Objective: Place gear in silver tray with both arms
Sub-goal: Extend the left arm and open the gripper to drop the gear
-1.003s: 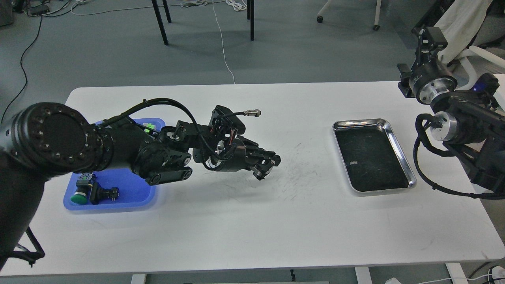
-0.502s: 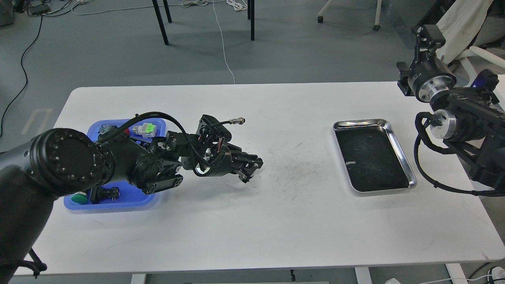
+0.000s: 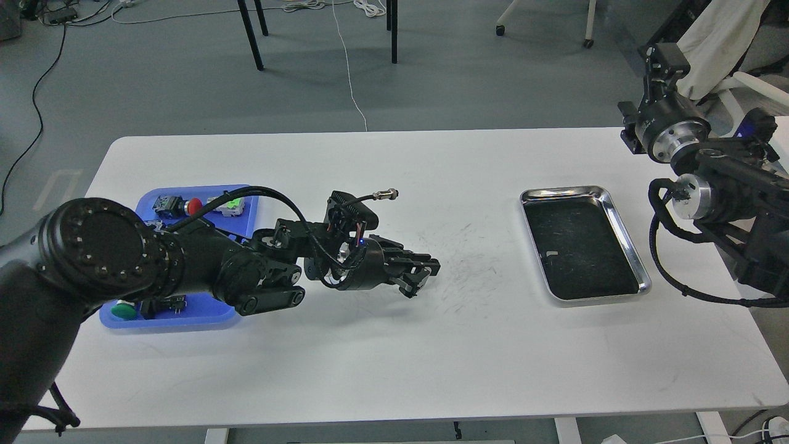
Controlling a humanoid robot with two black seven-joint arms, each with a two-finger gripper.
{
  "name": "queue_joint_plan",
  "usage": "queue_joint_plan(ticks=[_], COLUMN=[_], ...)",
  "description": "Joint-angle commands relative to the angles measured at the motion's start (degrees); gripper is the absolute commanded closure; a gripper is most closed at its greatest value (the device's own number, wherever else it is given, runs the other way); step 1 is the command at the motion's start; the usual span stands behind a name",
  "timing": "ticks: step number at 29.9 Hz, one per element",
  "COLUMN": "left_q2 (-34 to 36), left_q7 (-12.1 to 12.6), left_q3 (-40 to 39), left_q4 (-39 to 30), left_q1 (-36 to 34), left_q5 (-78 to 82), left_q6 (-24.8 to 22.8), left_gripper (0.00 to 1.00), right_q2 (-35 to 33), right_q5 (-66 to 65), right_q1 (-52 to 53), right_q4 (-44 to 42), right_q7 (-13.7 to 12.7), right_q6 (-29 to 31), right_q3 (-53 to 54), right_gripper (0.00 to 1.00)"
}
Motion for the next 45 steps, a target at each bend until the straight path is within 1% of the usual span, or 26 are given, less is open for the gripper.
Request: queue_joint_plan(ticks=[1, 15, 21, 24, 25, 26, 37, 42, 44, 45], left_q2=[0.0, 0.0, 0.0, 0.0, 0.0, 0.0, 0.0, 0.0, 0.0, 0.0], left_q7=[0.0, 0.0, 0.0, 0.0, 0.0, 0.0, 0.0, 0.0, 0.0, 0.0], left_q3=[-1.6, -3.0, -3.5, -3.9, -4.3, -4.4, -4.6, -4.6, -4.6, -4.6], left_q4=[0.0, -0.2, -0.1, -0.1, -0.1, -0.2, -0.2, -0.1, -0.1, -0.1], left_q1=[0.5, 0.8, 0.9, 1.0, 1.1, 1.2, 1.4, 1.5, 1.7, 1.8], left_q5=[0.0, -0.5, -0.7, -0.9, -1.0, -1.1, -1.2, -1.2, -1.2, -1.2], left_q6=[0.0, -0.1, -0.2, -0.3, -0.4, -0.4, -0.5, -0.5, -0.5, -0.4], left_gripper=[0.99, 0.98, 0.95, 0.90, 0.86, 0.84, 0.78, 0.70, 0.65, 0.64], right_q2=[0.0, 0.1, 0.1, 0.2, 0.2, 0.2, 0.1, 0.1, 0.1, 0.1], right_q5=[0.0, -0.1, -0.1, -0.1, -0.1, -0.1, -0.1, -0.1, -0.1, -0.1], right_q1=[0.1, 0.7, 0.8, 0.8, 0.8, 0.9, 1.5, 1.5, 1.5, 1.4], right_q4=[-0.3, -0.3, -0.3, -0.2, -0.2, -0.2, 0.0, -0.1, -0.2, -0.2], right_q7=[0.0, -0.2, -0.2, -0.2, -0.2, -0.2, -0.3, -0.3, -0.3, -0.3], right_q6=[0.1, 0.1, 0.1, 0.1, 0.1, 0.1, 0.1, 0.1, 0.1, 0.1], right_q3=[-0.4, -0.7, -1.6, -1.8, -1.8, -1.8, -2.0, -2.0, -2.0, -1.9], right_gripper=[0.01, 0.01, 0.01, 0.01, 0.01, 0.01, 0.01, 0.01, 0.01, 0.01])
